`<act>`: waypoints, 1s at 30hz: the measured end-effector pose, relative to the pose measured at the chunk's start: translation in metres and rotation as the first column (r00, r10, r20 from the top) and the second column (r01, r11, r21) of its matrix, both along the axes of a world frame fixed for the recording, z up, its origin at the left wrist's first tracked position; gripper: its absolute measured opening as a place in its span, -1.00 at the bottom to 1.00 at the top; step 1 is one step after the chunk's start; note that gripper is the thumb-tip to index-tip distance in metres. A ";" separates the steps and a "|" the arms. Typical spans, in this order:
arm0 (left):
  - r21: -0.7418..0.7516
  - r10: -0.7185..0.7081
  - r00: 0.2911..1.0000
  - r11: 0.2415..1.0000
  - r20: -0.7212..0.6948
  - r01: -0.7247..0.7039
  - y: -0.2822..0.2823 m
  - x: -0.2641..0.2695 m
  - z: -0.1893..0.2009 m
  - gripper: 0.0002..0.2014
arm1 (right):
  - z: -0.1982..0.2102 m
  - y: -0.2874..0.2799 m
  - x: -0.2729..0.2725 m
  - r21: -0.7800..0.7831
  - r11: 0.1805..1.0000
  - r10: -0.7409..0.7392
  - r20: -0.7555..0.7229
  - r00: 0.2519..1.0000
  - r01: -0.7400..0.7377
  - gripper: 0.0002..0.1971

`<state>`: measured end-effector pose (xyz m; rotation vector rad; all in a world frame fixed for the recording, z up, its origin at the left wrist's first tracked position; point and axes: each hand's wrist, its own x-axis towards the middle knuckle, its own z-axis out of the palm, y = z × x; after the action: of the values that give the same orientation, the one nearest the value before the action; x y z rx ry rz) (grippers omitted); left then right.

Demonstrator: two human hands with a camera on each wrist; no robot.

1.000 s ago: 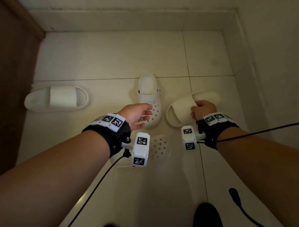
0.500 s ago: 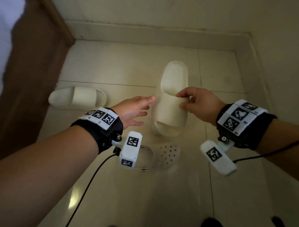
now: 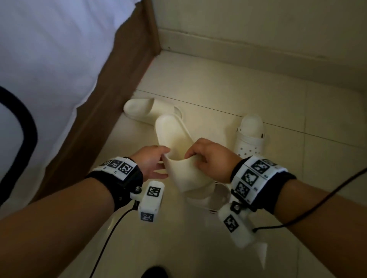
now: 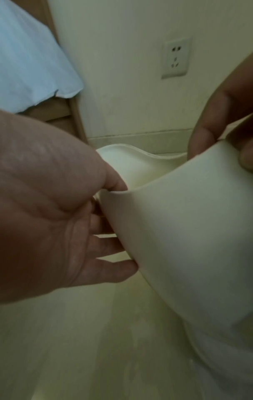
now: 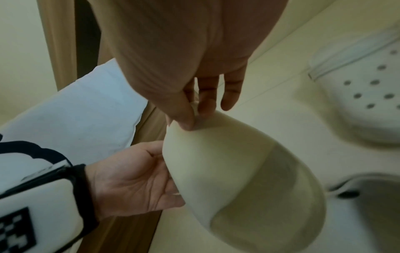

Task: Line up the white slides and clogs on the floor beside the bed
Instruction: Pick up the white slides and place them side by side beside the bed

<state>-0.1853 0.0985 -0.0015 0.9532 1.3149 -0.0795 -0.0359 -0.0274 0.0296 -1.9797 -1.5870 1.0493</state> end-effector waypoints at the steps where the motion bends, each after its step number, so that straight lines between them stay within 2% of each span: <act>1: 0.000 0.043 0.999 0.999 0.001 -0.043 0.004 -0.008 -0.002 -0.76 | -0.004 0.005 -0.008 0.039 0.998 -0.038 -0.047 0.998 0.040 -0.60; 4: -0.006 0.167 0.986 0.986 0.014 -0.167 0.017 -0.024 -0.010 -0.71 | -0.016 0.014 -0.029 0.152 0.964 -0.180 -0.222 0.958 0.217 -0.54; 6: 0.005 0.242 0.970 0.970 0.017 -0.242 0.025 -0.032 -0.015 -0.69 | -0.022 0.018 -0.039 0.156 0.918 -0.308 -0.296 0.904 0.364 -0.51; 9: 0.004 0.347 0.938 0.938 0.019 -0.347 0.034 -0.042 -0.025 -0.62 | -0.035 0.023 -0.044 0.010 0.843 -0.506 -0.329 0.797 0.538 -0.48; 12: -0.001 0.446 0.895 0.895 0.007 -0.446 0.040 -0.050 -0.037 -0.53 | -0.047 0.027 -0.041 -0.153 0.766 -0.635 -0.324 0.701 0.624 -0.41; 16: -0.017 0.508 0.861 0.861 0.001 -0.508 0.046 -0.053 -0.052 -0.47 | -0.066 0.033 -0.041 -0.442 0.669 -0.743 -0.390 0.544 0.597 -0.24; 19: -0.042 0.540 0.841 0.841 0.016 -0.539 0.051 -0.051 -0.060 -0.50 | -0.075 0.041 -0.046 -0.554 0.642 -0.767 -0.464 0.443 0.530 -0.25; 21: -0.055 0.558 0.829 0.829 0.025 -0.556 0.055 -0.048 -0.065 -0.54 | -0.075 0.048 -0.046 -0.574 0.652 -0.758 -0.486 0.434 0.496 -0.41; 23: -0.057 0.579 0.815 0.814 0.025 -0.578 0.063 -0.044 -0.069 -0.55 | -0.076 0.056 -0.044 -0.575 0.664 -0.748 -0.506 0.430 0.477 -0.68; 24: -0.055 0.594 0.804 0.804 0.022 -0.592 0.067 -0.042 -0.072 -0.56 | -0.078 0.060 -0.042 -0.578 0.666 -0.746 -0.517 0.420 0.472 -0.71; 27: -0.029 0.606 0.795 0.795 -0.005 -0.606 0.082 -0.036 -0.078 -0.70 | -0.087 0.074 -0.038 -0.587 0.655 -0.754 -0.542 0.370 0.475 -0.52; 30: 0.010 0.578 0.816 0.816 -0.033 -0.578 0.095 -0.031 -0.082 -0.83 | -0.097 0.087 -0.037 -0.595 0.648 -0.758 -0.562 0.330 0.475 -0.51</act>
<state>-0.2160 0.1940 -0.0835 0.5141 1.5877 0.3787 -0.0734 0.0598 -0.0669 -1.6323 -0.0834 1.5506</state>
